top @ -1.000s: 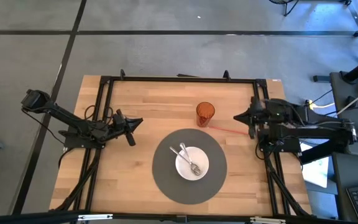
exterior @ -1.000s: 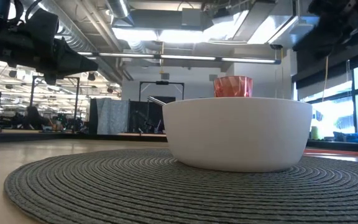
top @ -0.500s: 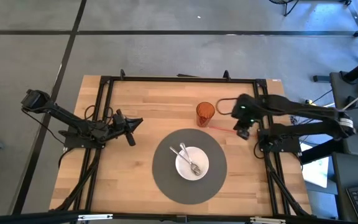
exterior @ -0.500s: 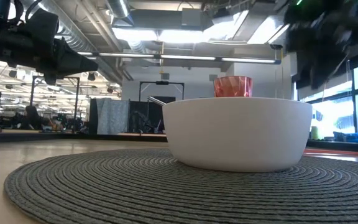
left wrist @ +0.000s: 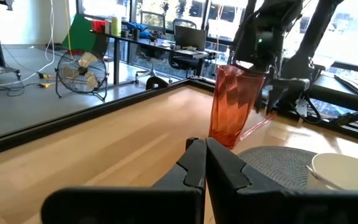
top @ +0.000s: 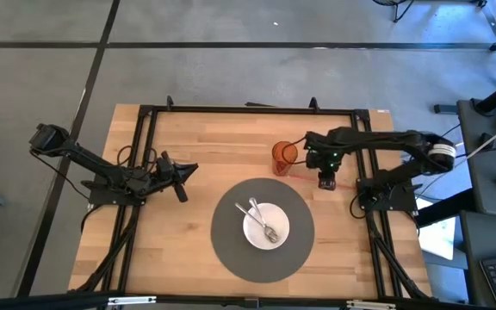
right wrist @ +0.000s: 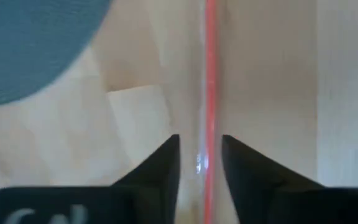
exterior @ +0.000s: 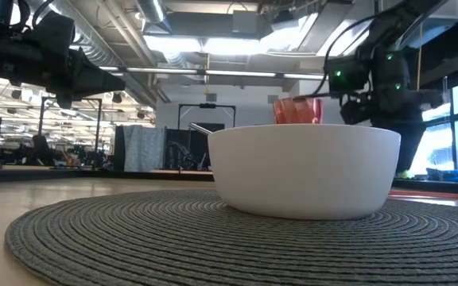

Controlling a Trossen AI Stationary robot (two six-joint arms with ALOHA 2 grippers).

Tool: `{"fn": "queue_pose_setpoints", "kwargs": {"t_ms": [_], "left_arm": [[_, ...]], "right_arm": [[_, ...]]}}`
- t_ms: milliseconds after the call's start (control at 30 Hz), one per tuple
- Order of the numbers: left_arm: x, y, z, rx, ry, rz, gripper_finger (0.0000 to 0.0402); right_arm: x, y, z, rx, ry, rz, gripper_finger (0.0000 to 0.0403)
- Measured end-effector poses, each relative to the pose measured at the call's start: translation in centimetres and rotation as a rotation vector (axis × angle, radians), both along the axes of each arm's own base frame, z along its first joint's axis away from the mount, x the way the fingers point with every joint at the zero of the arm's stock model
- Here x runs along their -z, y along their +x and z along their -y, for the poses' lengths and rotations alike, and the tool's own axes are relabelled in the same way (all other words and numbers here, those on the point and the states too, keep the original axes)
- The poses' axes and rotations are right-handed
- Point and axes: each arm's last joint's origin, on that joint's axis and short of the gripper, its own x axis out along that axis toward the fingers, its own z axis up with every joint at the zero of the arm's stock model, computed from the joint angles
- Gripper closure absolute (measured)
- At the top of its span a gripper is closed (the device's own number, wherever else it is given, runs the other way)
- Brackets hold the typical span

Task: Pick & Place Utensil
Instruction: Put the orange straw into the red cup

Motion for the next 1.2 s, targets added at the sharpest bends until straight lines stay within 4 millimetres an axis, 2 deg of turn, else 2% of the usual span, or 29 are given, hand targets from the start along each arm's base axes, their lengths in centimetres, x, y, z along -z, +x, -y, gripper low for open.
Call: {"fn": "queue_pose_setpoints", "kwargs": {"t_ms": [167, 333, 700, 900, 967, 1100, 1200], "left_arm": [[0.2, 0.0, 0.0, 0.0, 0.001, -0.017, 0.04], [0.5, 0.0, 0.0, -0.002, -0.016, -0.036, 0.04], [0.6, 0.0, 0.0, -0.003, -0.036, -0.029, 0.04], [0.6, 0.0, 0.0, -0.004, -0.044, -0.025, 0.04], [0.6, 0.0, 0.0, -0.004, -0.044, -0.025, 0.04], [0.6, 0.0, 0.0, -0.004, -0.044, -0.025, 0.04], [0.6, 0.0, 0.0, -0.004, -0.043, -0.026, 0.04]], "right_arm": [[1.1, 0.7, 0.3, -0.004, -0.057, -0.036, 0.0216], [1.4, 1.2, 0.5, 0.054, -0.061, -0.014, 0.018], [0.9, 1.3, 0.4, 0.048, -0.02, 0.045, 0.0176], [-0.6, 1.1, 0.1, -0.007, -0.064, 0.144, 0.0176], [-1.3, 0.9, -0.3, -0.075, -0.087, 0.176, 0.0176], [-2.0, 0.5, -2.0, -0.33, -0.14, 0.175, 0.0175], [-1.9, 0.7, -2.9, -0.394, -0.192, 0.14, 0.0176]]}}
